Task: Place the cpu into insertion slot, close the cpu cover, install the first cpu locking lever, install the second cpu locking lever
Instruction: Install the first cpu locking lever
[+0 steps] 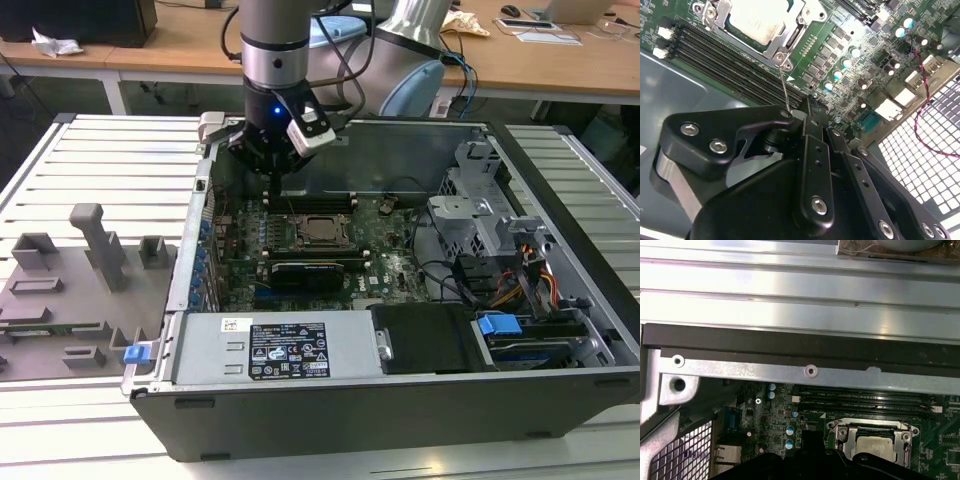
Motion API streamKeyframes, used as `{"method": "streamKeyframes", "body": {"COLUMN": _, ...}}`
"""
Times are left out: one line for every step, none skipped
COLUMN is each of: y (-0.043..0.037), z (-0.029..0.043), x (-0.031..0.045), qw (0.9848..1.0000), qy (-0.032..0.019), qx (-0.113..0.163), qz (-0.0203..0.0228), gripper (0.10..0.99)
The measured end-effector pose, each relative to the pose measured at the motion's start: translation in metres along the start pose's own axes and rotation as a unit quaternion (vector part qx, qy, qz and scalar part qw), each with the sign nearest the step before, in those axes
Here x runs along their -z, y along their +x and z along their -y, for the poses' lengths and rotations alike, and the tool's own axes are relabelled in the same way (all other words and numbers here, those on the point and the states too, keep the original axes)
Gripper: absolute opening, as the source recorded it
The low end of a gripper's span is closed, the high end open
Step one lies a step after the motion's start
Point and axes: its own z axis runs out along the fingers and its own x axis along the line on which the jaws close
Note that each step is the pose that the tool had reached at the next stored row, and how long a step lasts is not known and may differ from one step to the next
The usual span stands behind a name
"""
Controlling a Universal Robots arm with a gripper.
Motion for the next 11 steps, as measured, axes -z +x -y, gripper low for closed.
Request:
{"method": "streamKeyframes", "body": {"y": -0.0003, "z": 0.0000, "x": -0.0001, "qw": 1.0000, "qy": -0.0001, "qx": 0.000, "qz": 0.0001, "gripper": 0.106}}
{"method": "streamKeyframes", "body": {"y": -0.0006, "z": 0.0001, "x": -0.0002, "qw": 1.0000, "qy": -0.0001, "qx": 0.000, "qz": 0.0001, "gripper": 0.106}}
{"method": "streamKeyframes", "body": {"y": -0.0011, "z": 0.0001, "x": -0.0003, "qw": 1.0000, "qy": 0.0000, "qx": 0.000, "qz": 0.0000, "gripper": 0.106}}
{"method": "streamKeyframes", "body": {"y": -0.0018, "z": 0.0001, "x": -0.0003, "qw": 1.0000, "qy": 0.0000, "qx": 0.000, "qz": 0.0000, "gripper": 0.106}}
{"method": "streamKeyframes", "body": {"y": -0.0023, "z": 0.0002, "x": -0.0003, "qw": 1.0000, "qy": 0.0000, "qx": 0.000, "qz": 0.0000, "gripper": 0.106}}
{"method": "streamKeyframes", "body": {"y": -0.0029, "z": 0.0002, "x": -0.0004, "qw": 1.0000, "qy": 0.0000, "qx": 0.000, "qz": 0.0000, "gripper": 0.106}}
{"method": "streamKeyframes", "body": {"y": -0.0037, "z": 0.0002, "x": -0.0004, "qw": 1.0000, "qy": 0.0000, "qx": 0.000, "qz": 0.0000, "gripper": 0.106}}
{"method": "streamKeyframes", "body": {"y": -0.0043, "z": 0.0003, "x": -0.0004, "qw": 1.0000, "qy": 0.0000, "qx": 0.000, "qz": 0.0000, "gripper": 0.106}}
{"method": "streamKeyframes", "body": {"y": -0.0055, "z": 0.0004, "x": -0.0005, "qw": 1.0000, "qy": 0.0000, "qx": 0.000, "qz": 0.0000, "gripper": 0.106}}
{"method": "streamKeyframes", "body": {"y": -0.0067, "z": 0.0004, "x": -0.0005, "qw": 1.0000, "qy": 0.0000, "qx": 0.000, "qz": 0.0000, "gripper": 0.106}}
{"method": "streamKeyframes", "body": {"y": -0.0078, "z": 0.0005, "x": -0.0006, "qw": 1.0000, "qy": 0.0000, "qx": 0.000, "qz": 0.0000, "gripper": 0.106}}
